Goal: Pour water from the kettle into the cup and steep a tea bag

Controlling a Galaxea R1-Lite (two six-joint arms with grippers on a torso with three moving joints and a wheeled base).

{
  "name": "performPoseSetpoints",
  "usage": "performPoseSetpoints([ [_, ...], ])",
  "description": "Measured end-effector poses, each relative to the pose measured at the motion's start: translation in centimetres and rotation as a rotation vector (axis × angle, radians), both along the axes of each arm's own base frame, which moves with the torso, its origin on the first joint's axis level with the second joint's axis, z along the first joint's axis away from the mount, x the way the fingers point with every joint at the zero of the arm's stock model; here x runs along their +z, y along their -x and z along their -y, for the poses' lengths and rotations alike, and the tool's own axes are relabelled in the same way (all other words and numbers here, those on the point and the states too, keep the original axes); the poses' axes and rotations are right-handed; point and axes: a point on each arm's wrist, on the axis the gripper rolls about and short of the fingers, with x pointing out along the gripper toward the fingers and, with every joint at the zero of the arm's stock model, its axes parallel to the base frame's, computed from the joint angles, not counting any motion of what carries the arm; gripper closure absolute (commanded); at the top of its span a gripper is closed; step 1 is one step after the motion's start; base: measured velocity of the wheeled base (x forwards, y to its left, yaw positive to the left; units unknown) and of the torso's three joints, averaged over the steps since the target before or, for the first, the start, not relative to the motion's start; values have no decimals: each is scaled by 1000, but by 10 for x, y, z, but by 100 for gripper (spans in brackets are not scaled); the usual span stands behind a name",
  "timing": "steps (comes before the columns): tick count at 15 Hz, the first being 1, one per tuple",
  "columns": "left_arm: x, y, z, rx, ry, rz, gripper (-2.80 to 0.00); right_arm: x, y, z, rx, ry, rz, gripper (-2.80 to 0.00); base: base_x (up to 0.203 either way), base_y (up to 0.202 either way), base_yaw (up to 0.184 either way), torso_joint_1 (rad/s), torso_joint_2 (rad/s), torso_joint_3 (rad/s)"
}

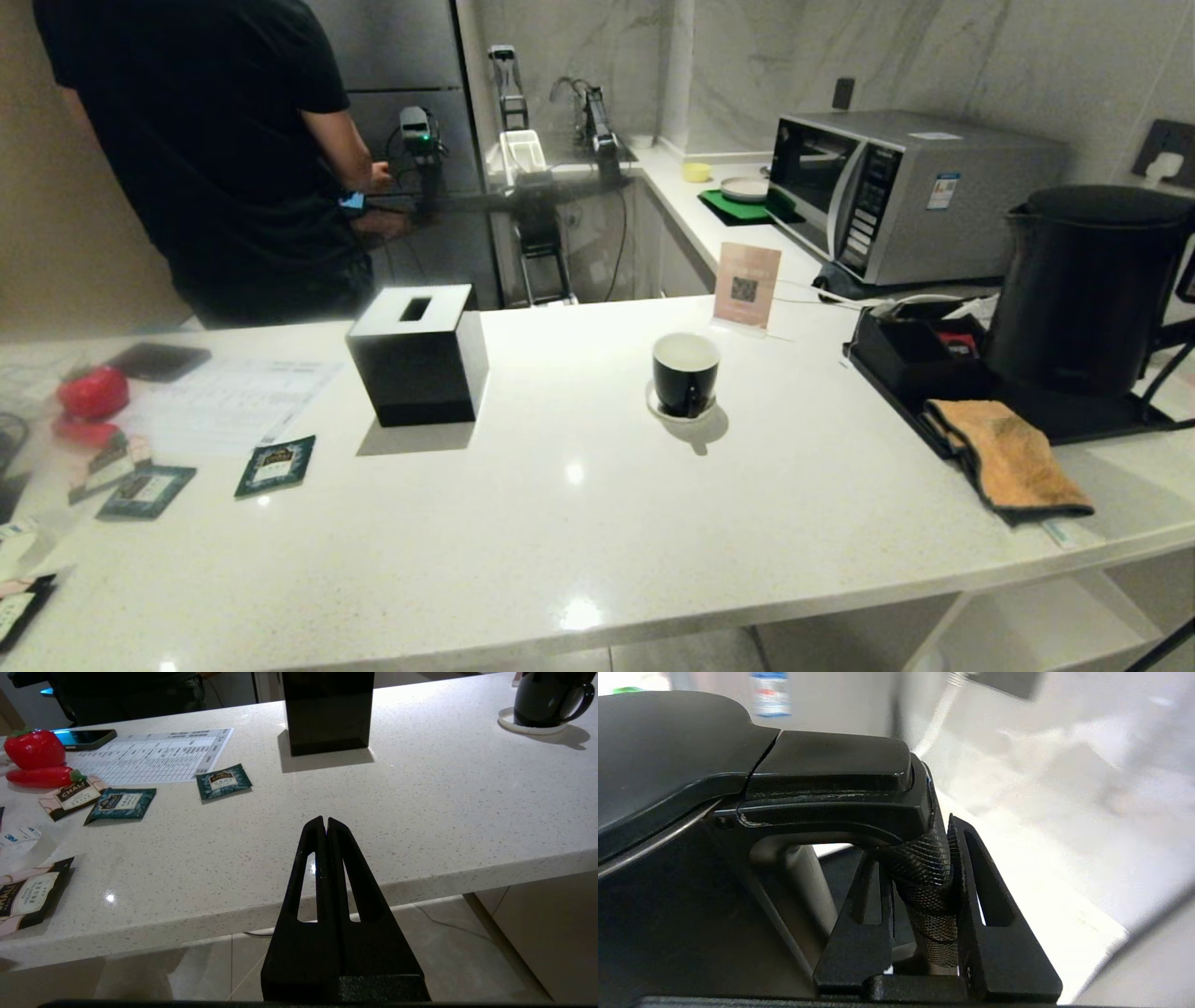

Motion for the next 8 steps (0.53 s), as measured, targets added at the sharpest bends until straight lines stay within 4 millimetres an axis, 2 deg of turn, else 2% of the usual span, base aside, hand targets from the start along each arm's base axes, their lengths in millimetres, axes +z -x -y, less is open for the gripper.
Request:
performPoseSetpoints([
  [8, 0, 0, 0, 0, 1, 0, 0, -9, 19, 54, -174, -42, 9, 0, 0, 0, 0, 0, 0, 0],
])
